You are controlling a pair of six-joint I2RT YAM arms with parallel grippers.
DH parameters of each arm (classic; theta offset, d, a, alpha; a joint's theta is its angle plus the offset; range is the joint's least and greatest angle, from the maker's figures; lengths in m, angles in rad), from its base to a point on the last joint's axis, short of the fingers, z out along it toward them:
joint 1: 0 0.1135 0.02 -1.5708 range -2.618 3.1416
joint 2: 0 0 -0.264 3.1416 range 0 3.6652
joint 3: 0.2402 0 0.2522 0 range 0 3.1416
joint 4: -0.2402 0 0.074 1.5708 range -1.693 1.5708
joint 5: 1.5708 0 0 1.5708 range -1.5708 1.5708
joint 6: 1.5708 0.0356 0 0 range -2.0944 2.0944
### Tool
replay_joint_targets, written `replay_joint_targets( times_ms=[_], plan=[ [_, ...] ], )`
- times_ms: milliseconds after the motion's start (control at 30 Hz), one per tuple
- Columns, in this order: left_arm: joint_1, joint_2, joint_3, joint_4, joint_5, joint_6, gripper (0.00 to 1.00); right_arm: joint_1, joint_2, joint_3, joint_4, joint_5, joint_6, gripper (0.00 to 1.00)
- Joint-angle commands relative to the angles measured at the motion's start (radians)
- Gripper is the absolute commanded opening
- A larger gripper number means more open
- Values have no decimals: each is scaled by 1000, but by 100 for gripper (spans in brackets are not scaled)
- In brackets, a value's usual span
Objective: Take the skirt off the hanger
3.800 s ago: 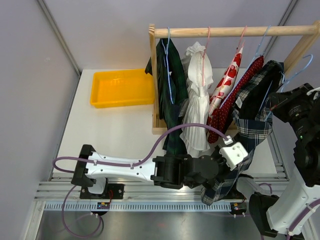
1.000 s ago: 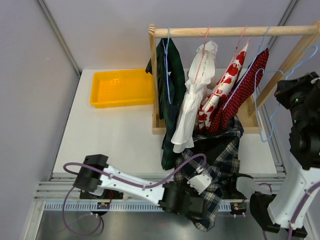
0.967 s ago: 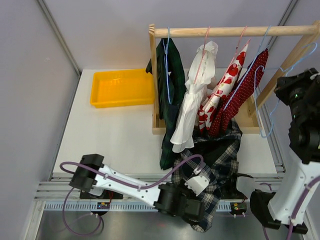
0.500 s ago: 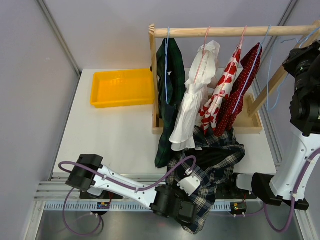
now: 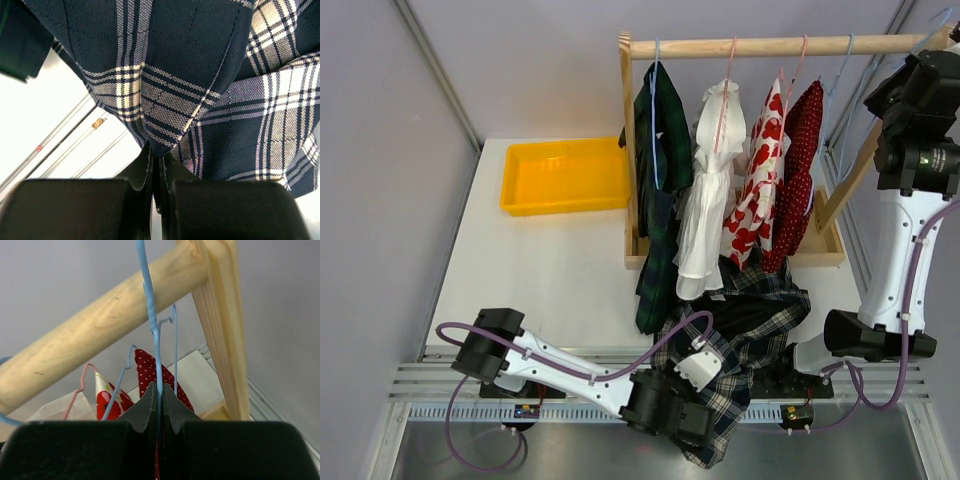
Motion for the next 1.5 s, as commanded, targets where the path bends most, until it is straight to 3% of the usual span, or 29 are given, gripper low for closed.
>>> replay_joint_targets(
  times_ms=[0, 167, 433, 500, 533, 567, 700, 1000, 1133, 1200, 1233, 1300, 1333, 1467],
  plan=[
    [-15, -56, 77, -79, -16, -18, 0, 2, -18, -27, 106, 12, -7, 0],
    [-49, -87, 121, -274, -28, -83, 0, 2, -96, -192, 141, 7, 17, 0],
    [-68, -296, 155, -628, -97, -280, 0, -1, -206, -366, 142, 33, 29, 1],
    [-66, -366, 126, -628, -106, -300, 0, -2, -221, -360, 124, 50, 34, 43],
    [-68, -398, 103, -628, -114, -315, 0, -2, -229, -354, 110, 58, 40, 78],
    [-68, -456, 98, -628, -138, -330, 0, -1, -232, -346, 90, 61, 42, 99],
    [-39, -530, 123, -628, -215, -291, 0, -2, -265, -309, 52, 81, 43, 99],
    [196, -450, 411, -628, -331, 88, 0, -2, -469, -309, -45, 116, 34, 99],
    [349, -429, 583, -612, -399, 274, 0, -2, -607, -367, -68, 92, 74, 99],
    [452, -423, 667, -567, -407, 444, 0, -2, -644, -412, -71, 69, 85, 99],
    [528, -427, 711, -477, -376, 575, 0, -2, -669, -425, -75, 58, 98, 100],
    [622, -438, 716, -313, -311, 698, 0, -2, -689, -459, -81, 33, 99, 99],
    [729, -432, 715, -273, -236, 787, 0, -1, -701, -478, -91, 29, 109, 100],
    [944, -327, 829, -214, -172, 906, 0, 1, -735, -513, -88, -11, 131, 99]
  ],
)
